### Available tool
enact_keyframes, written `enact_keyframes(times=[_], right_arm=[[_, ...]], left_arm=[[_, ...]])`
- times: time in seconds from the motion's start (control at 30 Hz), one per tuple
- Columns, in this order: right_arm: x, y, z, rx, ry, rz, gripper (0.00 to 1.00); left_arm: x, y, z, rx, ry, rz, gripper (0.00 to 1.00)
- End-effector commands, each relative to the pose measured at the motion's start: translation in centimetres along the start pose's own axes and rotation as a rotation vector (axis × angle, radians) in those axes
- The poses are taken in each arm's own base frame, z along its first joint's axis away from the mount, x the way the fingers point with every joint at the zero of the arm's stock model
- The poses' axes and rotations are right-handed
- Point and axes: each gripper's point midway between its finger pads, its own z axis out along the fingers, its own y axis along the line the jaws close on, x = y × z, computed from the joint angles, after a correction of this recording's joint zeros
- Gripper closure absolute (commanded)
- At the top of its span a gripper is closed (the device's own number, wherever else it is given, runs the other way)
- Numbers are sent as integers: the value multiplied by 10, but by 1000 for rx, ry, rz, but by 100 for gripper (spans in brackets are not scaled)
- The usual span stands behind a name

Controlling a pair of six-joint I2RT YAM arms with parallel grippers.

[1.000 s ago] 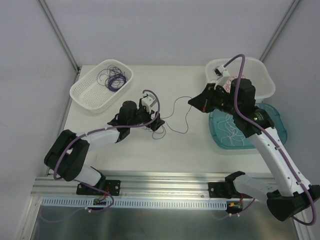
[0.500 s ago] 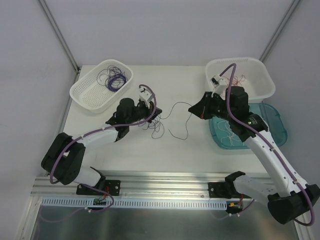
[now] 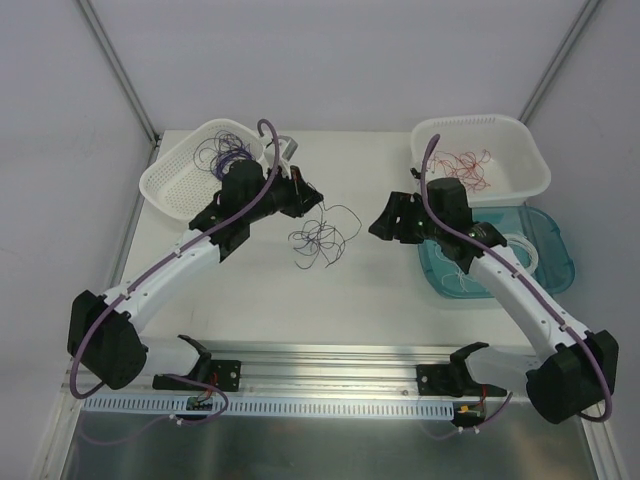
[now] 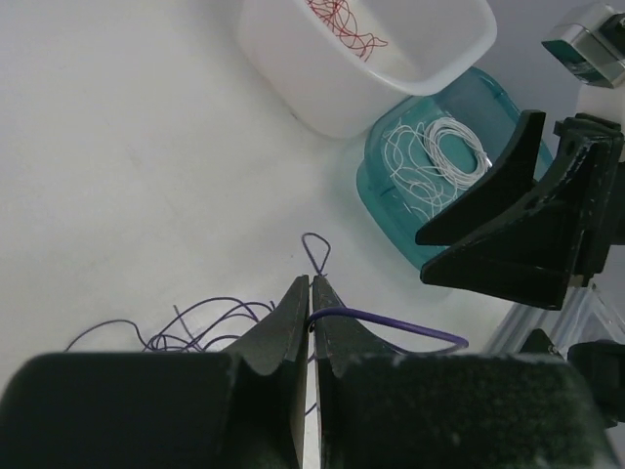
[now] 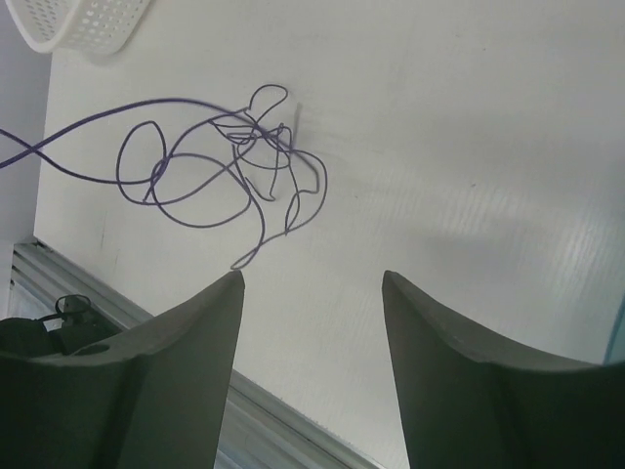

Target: Untangle the cables

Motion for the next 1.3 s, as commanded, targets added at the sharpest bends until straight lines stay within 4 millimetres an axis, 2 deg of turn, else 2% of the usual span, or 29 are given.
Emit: enact_keyframes(times=[0.0, 0.1, 0.27, 0.47, 0.57, 0.77, 0.83, 0.97, 1.07, 1.17, 1.2, 1.23, 1.27], right_arm=[[-10, 25, 11, -128, -43, -34, 39], [-7, 40, 20, -190, -28, -35, 41], [-2, 55, 37, -252, -21, 0, 44], [14, 83, 54, -381, 24, 22, 48], [22, 88, 64, -395, 46, 33, 51], [39, 87, 80, -403, 92, 36, 53], [43, 86, 86, -398, 103, 31, 56], [50, 84, 93, -391, 121, 31, 66], [53, 80, 95, -383, 124, 26, 78], [56, 70, 93, -334, 123, 11, 96], [58, 65, 93, -315, 123, 2, 99], [66, 54, 93, -278, 145, -9, 99], [68, 45, 93, -243, 142, -10, 99]], left_arm=[[-11, -11, -17, -33, 5, -90, 100], [-21, -16, -21, -35, -16, -114, 100], [-17, -17, -23, -50, 2, -166, 100], [-20, -21, -25, -47, -8, -179, 100], [-22, -21, -26, -53, -16, -180, 100], [-27, -24, -29, -45, -28, -182, 100], [-29, -27, -30, -37, -30, -182, 100], [-32, -29, -32, -35, -41, -181, 100], [-37, -28, -36, -44, -57, -163, 100], [-41, -16, -41, -115, -60, -115, 100], [-44, -12, -44, -140, -65, -103, 100], [-49, 2, -48, -203, -83, -82, 100], [-54, 8, -54, -239, -82, -80, 100]])
